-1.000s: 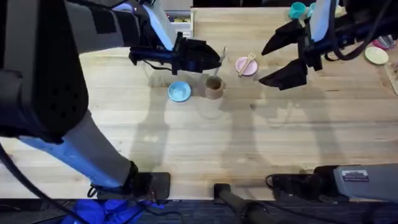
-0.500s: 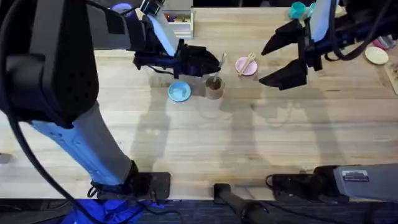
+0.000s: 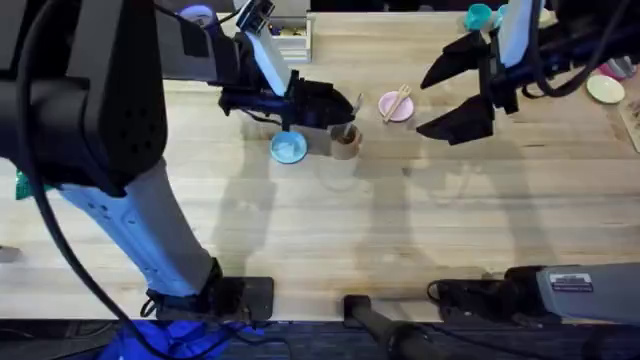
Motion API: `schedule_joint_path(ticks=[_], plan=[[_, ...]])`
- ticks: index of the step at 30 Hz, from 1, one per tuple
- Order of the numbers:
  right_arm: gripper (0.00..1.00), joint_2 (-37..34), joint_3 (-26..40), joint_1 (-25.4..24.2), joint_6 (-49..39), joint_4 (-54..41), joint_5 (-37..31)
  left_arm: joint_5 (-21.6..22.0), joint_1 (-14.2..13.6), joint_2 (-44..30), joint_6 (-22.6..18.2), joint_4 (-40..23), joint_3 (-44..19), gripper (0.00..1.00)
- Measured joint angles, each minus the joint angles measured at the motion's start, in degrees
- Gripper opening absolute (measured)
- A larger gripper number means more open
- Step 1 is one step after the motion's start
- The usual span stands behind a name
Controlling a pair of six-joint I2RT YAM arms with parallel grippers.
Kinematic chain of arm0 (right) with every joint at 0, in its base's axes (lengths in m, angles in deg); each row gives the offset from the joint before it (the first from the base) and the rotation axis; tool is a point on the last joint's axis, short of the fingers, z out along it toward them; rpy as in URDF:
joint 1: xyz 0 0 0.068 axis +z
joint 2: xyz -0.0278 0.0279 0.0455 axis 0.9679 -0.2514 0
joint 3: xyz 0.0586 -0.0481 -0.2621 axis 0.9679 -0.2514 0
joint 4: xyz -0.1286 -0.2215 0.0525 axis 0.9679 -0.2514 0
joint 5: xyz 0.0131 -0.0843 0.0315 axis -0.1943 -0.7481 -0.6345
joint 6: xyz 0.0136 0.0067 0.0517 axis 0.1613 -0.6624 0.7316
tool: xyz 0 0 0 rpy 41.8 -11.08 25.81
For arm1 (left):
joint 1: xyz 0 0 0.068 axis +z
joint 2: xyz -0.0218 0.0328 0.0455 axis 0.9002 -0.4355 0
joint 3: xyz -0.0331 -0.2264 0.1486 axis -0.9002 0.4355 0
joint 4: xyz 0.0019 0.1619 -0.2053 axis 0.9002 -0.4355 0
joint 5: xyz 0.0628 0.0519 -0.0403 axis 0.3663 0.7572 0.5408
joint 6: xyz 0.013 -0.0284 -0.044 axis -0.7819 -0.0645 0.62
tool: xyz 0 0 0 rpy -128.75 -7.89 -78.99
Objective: Pick up a utensil and set it on the pink plate, then put the other utensil in the container.
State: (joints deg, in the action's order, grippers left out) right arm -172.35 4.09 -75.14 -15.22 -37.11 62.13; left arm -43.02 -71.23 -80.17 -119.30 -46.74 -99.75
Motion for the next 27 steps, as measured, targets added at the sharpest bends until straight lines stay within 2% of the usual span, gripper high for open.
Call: schedule_joint_path(ticks=[13, 27], plan=[[0.997, 0.0, 0.0, 0.0, 0.0, 0.0, 0.0, 4.4, 0.0, 0.0, -0.2, -0.7, 0.0, 0.041], [0.997, 0.0, 0.0, 0.0, 0.0, 0.0, 0.0, 5.9, -0.2, -0.8, -0.4, -0.6, 0.8, 0.042]])
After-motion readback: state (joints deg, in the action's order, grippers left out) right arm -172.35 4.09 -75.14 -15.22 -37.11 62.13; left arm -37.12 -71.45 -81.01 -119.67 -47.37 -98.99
